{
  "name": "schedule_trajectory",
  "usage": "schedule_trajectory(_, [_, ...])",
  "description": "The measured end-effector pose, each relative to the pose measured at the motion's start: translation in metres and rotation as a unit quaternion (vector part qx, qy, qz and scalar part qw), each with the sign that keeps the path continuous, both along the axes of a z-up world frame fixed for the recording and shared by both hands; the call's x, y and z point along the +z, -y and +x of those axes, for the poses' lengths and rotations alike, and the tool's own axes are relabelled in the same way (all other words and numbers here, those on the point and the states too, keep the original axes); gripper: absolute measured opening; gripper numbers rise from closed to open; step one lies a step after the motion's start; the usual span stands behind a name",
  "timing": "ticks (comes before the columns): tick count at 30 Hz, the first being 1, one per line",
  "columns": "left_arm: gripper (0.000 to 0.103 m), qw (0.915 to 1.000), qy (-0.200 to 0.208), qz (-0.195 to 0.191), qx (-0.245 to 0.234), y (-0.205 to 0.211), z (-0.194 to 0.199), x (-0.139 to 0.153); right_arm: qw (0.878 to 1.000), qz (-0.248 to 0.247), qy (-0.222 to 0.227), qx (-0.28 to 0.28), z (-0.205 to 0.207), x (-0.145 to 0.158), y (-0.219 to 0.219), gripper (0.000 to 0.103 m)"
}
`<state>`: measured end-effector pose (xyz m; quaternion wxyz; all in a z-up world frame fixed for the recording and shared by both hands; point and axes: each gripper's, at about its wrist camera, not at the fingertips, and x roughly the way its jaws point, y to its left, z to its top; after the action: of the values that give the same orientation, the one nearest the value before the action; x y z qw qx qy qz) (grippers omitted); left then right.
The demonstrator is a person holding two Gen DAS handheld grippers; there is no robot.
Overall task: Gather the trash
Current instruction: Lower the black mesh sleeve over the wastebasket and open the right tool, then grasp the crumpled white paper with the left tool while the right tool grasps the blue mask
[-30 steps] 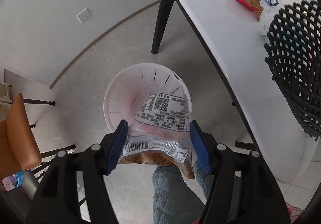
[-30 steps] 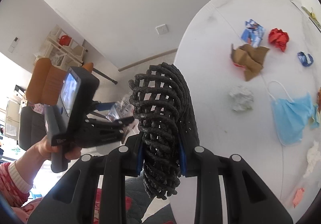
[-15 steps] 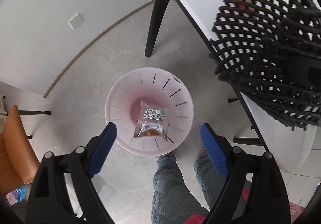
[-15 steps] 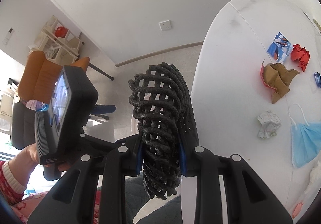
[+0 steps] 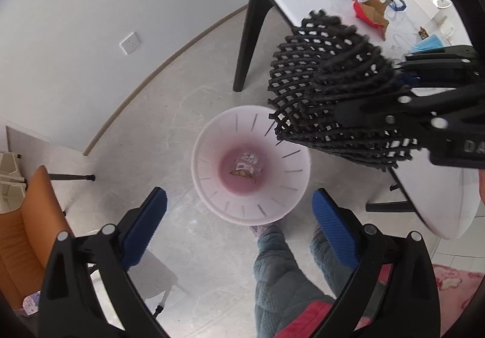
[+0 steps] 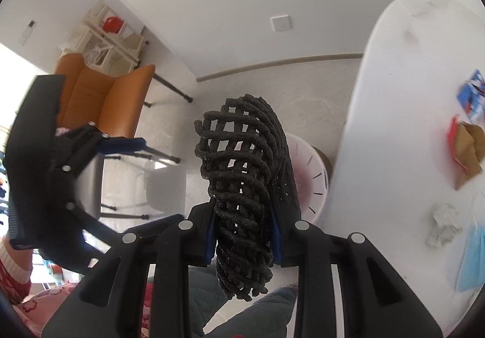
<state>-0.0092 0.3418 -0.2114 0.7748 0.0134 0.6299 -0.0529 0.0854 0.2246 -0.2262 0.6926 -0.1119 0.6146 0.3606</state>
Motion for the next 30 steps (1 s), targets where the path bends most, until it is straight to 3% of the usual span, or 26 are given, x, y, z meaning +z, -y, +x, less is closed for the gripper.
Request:
schedule_trajectory(4, [0.092,0.9998,-0.011,0.009,0.015,-0.015,-0.008,0.001,0.999,-0.008,-0.018,0.026,-0.001,-0.017,-0.022,0.034])
schedule_trajectory(8, [0.092,0.9995,-0.013,0.011,0.027,-0.024,-0.013,0.002,0.999,-0.012,-0.021,0.035,-0.003,-0.021,-0.033,0.068])
schedule_trajectory(12, [0.092,0.9994,-0.008,0.013,0.03,-0.024,-0.01,0.005,1.0,-0.005,-0.009,0.024,0.002,-0.011,-0.029,0.082])
schedule_trajectory(18, [0.092,0.9998,0.012,0.01,0.016,-0.017,-0.005,0.023,1.0,0.013,0.025,-0.006,0.014,0.021,-0.007,0.087])
schedule_trajectory(23, [0.092,0.9993,0.036,0.003,-0.01,0.003,0.008,0.046,0.995,0.023,0.073,-0.067,0.024,0.063,0.038,0.095])
schedule_trajectory(30, [0.093,0.9951,0.064,-0.038,-0.064,0.068,0.039,0.077,0.978,-0.022,0.122,-0.168,0.04,0.099,0.129,0.101])
